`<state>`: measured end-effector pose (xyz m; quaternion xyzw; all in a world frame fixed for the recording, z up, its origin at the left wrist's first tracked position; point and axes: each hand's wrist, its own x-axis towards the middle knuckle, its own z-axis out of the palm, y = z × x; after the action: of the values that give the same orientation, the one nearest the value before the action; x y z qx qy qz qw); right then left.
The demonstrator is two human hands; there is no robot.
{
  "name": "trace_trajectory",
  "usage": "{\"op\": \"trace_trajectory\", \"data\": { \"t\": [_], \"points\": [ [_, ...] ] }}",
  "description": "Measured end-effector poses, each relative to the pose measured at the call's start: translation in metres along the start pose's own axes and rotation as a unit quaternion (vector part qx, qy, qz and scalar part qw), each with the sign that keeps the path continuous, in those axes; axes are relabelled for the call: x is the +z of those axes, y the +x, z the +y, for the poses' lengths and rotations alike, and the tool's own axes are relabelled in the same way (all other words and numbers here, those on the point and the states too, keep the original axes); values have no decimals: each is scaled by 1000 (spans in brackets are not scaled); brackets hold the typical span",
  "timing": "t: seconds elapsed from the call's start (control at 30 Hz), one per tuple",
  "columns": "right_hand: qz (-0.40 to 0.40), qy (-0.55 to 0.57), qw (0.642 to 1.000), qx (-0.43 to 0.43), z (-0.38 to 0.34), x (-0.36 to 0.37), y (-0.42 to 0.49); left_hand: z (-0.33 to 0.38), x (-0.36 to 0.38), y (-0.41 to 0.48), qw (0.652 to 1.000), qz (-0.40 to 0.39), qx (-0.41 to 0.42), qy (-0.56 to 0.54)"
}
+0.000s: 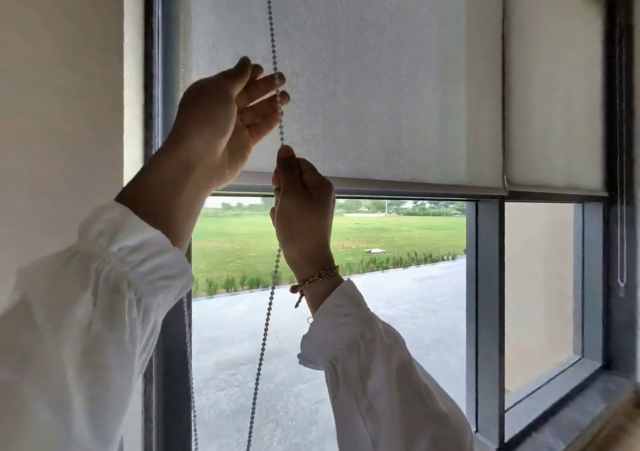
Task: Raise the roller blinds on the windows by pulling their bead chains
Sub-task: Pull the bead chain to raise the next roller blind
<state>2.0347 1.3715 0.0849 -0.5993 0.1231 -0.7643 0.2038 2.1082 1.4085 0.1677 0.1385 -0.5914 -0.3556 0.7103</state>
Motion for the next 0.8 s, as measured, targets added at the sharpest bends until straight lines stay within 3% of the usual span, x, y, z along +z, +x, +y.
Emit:
{"op": "trace_trajectory", "data": {
  "t": [0.3, 0.8],
  "points": [
    [20, -76, 994, -76, -8, -2, -13, 6, 25, 14, 997, 5, -41, -72],
    [-5, -83, 995, -55, 11, -17, -28, -22, 14, 12, 995, -22, -48, -80]
  ]
}}
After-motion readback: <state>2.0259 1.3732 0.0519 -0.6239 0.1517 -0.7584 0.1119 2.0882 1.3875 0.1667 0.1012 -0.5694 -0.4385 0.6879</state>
